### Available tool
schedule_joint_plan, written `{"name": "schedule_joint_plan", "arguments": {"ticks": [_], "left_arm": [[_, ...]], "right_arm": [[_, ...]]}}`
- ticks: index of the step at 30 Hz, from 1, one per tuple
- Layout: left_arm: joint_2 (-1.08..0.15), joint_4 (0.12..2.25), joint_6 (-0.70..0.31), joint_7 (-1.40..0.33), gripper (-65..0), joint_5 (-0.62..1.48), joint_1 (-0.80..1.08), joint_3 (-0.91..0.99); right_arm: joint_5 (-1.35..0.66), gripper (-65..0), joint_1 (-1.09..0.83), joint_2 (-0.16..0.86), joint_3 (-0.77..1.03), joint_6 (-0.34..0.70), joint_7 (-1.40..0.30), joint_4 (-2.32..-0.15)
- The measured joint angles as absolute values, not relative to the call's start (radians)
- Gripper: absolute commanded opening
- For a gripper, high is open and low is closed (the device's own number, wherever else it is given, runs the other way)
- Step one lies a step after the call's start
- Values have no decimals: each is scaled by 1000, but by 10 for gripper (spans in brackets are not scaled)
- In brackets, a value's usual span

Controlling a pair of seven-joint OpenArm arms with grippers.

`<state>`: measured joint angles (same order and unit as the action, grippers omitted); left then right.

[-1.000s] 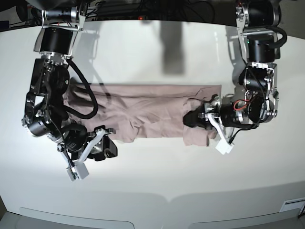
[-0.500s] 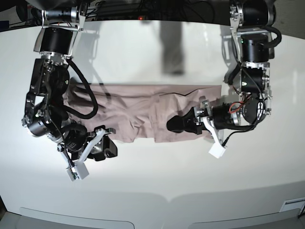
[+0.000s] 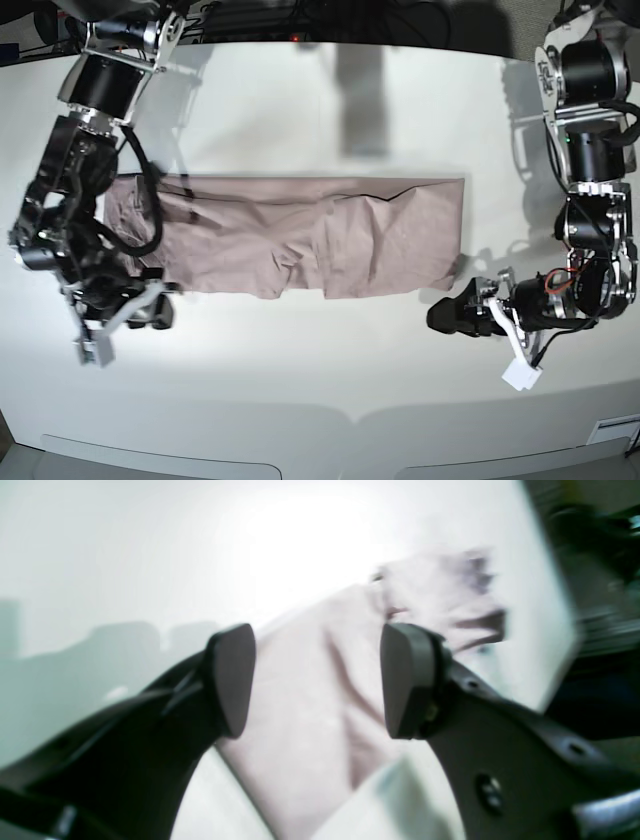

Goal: Fold the T-shirt properly

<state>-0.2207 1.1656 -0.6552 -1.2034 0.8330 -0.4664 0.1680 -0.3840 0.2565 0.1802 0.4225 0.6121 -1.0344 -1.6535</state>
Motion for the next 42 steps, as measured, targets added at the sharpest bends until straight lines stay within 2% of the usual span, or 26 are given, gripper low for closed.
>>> {"name": "schedule_joint_plan", "arguments": {"ticks": [4, 8, 11, 13, 19, 25, 31, 37, 42], "left_arm": [[-215, 1213, -654, -1101, -264, 694, -466, 168], [-174, 1279, -654, -1071, -264, 614, -466, 169], [-103, 1349, -655, -1019, -264, 494, -465, 167], [-68, 1403, -654, -989, -264, 418, -466, 150], [-67, 1569, -648, -968, -264, 316, -466, -25], [-67, 1620, -571, -965, -264, 247, -466, -165], [-67, 1620, -549, -968, -264, 243, -466, -183], [-67, 1620, -548, -970, -264, 255, -466, -183], [-69, 1621, -548, -972, -264, 255, -466, -183]], "right_arm": [[-413, -410, 231, 244, 500, 610, -1056, -1654], [-416, -402, 159, 316, 516, 609, -1068, -1654], [-414, -282, 113, 325, 515, 609, -1068, -1653], [-415, -235, 96, 324, 513, 609, -1065, -1653], [-421, -232, 108, 324, 514, 608, -1047, -1533], [-402, -232, 157, 327, 549, 591, -1045, -1333], [-400, -232, 165, 359, 635, 591, -987, -1237], [-516, -232, 175, 390, 633, 659, -984, -1104], [-557, -232, 189, 396, 609, 670, -995, -1052]]}}
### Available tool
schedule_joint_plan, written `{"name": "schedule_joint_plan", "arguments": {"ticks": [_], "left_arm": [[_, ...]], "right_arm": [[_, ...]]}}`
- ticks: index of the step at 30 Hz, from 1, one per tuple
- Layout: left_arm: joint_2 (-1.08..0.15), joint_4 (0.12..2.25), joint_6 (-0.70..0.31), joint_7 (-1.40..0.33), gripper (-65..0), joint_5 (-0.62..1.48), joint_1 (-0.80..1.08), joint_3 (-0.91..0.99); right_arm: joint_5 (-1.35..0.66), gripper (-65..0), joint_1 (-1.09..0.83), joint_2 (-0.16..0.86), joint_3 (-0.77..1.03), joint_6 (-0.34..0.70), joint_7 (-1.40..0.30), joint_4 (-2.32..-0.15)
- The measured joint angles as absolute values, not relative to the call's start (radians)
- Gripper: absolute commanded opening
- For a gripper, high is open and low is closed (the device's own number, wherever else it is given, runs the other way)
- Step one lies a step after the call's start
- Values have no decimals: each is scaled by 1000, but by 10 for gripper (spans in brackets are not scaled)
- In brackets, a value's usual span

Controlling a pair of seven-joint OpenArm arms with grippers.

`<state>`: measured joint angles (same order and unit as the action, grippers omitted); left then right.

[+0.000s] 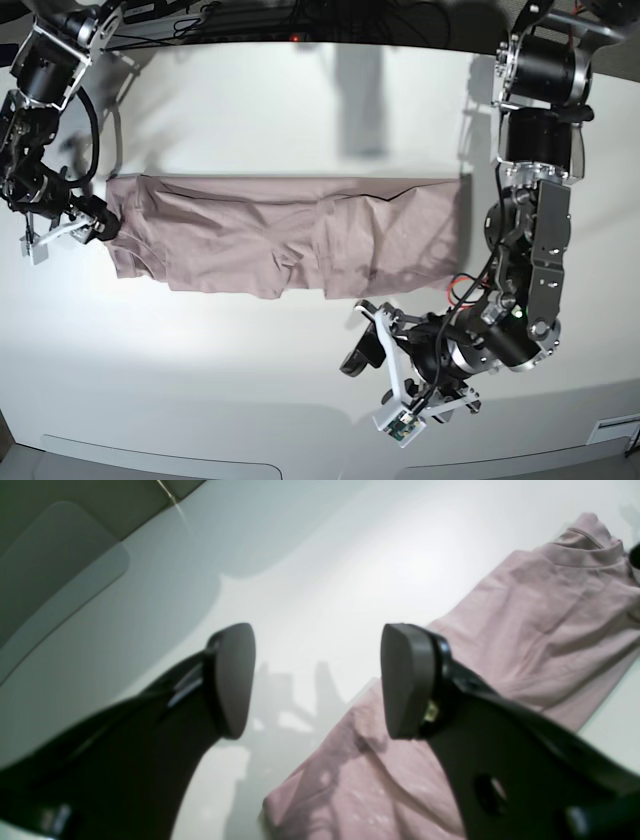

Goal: Fold the T-shirt properly

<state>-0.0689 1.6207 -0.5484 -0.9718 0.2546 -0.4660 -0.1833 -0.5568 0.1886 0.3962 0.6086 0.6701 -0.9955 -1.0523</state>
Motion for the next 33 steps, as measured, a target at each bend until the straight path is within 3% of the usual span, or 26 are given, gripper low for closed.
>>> {"name": "schedule_joint_plan", "arguments": {"ticks": [5, 11, 17, 19, 23, 25, 33], "left_arm": [[-69, 1621, -548, -972, -264, 254, -466, -183], [-69, 1621, -548, -995, -264, 255, -466, -183], [-69, 1621, -549, -1010, -264, 255, -466, -183], [-69, 1621, -549, -1025, -264, 254, -466, -183], [-69, 1621, -545, -1044, -273, 254, -466, -183], [-69, 1621, -495, -1043, -297, 253, -466, -183], [-72, 1621, -455, -1099, -300, 251, -465, -183]], "right_arm": [[-569, -232, 196, 399, 514, 670, -1003, -1051], [-719, -232, 196, 397, 408, 670, -1033, -1050], [-756, -241, 196, 393, 392, 670, -1055, -1049], [-754, -329, 196, 393, 392, 670, -1063, -1049], [-739, -578, 191, 393, 392, 670, -1072, -1047], [-738, -650, 191, 393, 392, 670, -1071, -1046], [-765, -650, 254, 378, 392, 666, -1106, -1040]]}}
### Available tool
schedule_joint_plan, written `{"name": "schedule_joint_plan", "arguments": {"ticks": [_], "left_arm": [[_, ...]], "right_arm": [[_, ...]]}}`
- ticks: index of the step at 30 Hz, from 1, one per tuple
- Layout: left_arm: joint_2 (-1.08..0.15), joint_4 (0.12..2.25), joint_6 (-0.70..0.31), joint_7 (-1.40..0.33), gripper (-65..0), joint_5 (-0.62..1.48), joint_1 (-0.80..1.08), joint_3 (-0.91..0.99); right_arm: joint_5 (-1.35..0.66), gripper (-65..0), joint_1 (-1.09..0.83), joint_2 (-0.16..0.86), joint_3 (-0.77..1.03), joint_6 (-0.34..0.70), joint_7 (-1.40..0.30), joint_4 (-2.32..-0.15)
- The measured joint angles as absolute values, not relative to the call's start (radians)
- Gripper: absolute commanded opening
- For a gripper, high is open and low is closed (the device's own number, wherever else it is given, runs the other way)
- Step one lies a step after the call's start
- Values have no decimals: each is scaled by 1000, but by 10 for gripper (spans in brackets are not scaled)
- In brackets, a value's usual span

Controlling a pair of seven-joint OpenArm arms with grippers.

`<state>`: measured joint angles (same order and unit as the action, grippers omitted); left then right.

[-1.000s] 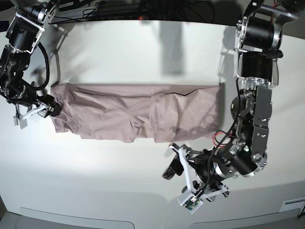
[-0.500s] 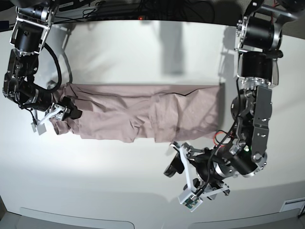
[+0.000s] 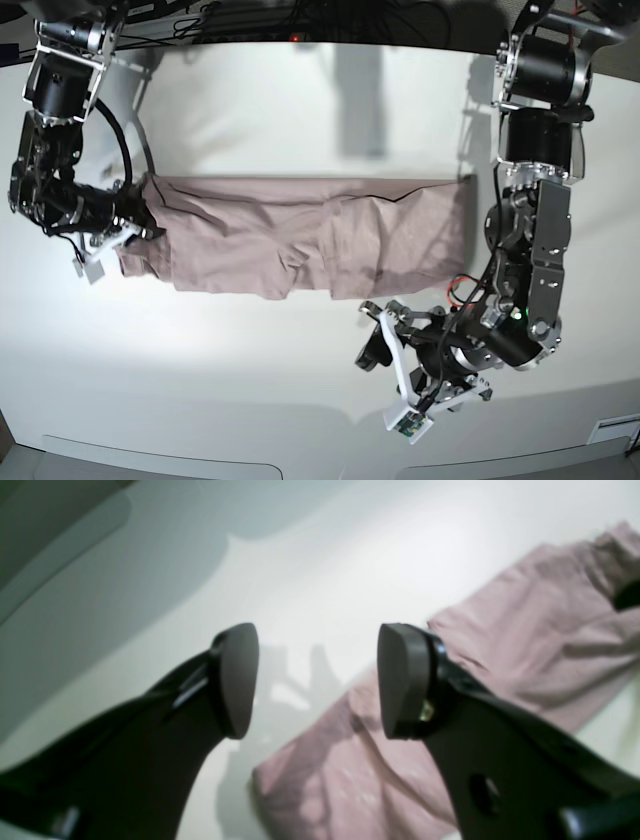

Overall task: Fold the T-shirt properly
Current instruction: 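Lift the strip's end with the right gripper and fold it toward the left gripper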

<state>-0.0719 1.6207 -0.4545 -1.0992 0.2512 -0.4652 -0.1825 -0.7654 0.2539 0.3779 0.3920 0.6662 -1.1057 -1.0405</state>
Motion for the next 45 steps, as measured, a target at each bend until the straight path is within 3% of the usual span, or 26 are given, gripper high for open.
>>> {"name": "schedule_joint_plan", "arguments": {"ticks": [7, 15, 30, 34, 40, 45], "left_arm": [[-190, 1620, -450, -1039, -300, 227, -253, -179], [-230, 1618, -343, -836, -300, 147, -22, -183], [-224, 1517, -310, -783, -300, 78, -22, -183], [-223, 1519, -262, -787, -300, -36, -26, -184], [-343, 1518, -153, -819, -300, -76, -27, -181], [-401, 1551, -141, -858, -300, -69, -19, -183]], "right_arm": [[-762, -650, 319, 332, 389, 668, -1132, -1040], [-764, -650, 353, 307, 391, 690, -1158, -1040], [-762, -650, 360, 124, 381, 690, -1194, -1239], [-760, -650, 360, 88, 308, 690, -1195, -1245], [-759, -650, 362, 21, 180, 689, -1176, -1245], [-752, -650, 401, -52, 136, 689, -1183, -1245]]}}
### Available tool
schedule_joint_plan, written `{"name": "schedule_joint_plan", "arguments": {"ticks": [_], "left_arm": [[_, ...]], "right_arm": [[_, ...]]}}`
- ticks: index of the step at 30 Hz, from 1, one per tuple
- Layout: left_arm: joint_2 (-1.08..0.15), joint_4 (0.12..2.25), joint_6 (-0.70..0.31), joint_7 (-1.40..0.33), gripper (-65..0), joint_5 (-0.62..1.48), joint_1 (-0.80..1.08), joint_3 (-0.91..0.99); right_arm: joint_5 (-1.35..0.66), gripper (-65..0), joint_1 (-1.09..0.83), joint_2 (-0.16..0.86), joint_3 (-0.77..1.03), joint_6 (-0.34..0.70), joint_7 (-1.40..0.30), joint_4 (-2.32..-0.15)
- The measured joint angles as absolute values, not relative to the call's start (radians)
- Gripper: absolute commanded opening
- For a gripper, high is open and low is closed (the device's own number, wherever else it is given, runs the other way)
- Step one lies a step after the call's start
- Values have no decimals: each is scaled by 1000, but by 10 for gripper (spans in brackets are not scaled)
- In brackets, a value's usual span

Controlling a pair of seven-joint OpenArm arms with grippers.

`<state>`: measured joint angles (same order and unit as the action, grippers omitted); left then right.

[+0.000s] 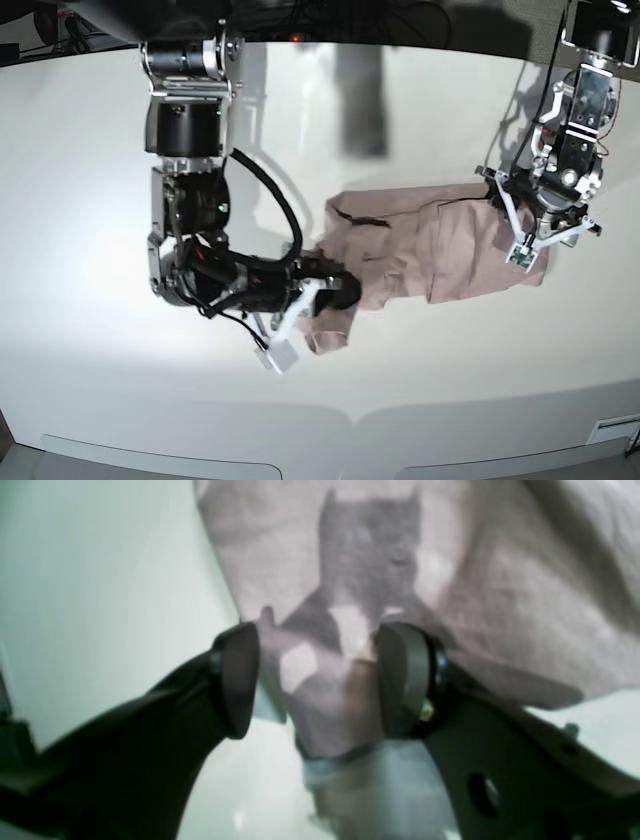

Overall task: Fold the T-shirt properly
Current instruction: 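Lift the strip's end with the right gripper and fold it toward the left gripper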

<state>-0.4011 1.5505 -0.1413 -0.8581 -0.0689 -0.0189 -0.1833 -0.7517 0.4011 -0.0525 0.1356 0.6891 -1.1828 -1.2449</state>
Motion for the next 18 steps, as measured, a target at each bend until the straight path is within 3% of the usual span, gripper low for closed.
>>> {"name": "schedule_joint_plan", "arguments": {"ticks": [8, 18], "left_arm": [[-370, 1564, -140, -814, -300, 4, -2, -184], [-314, 1564, -141, -810, -300, -10, -1, -184]], "right_arm": [[-683, -650, 451, -148, 135, 690, -1188, -1245], [-683, -650, 482, -149, 50, 690, -1173, -1245]]}}
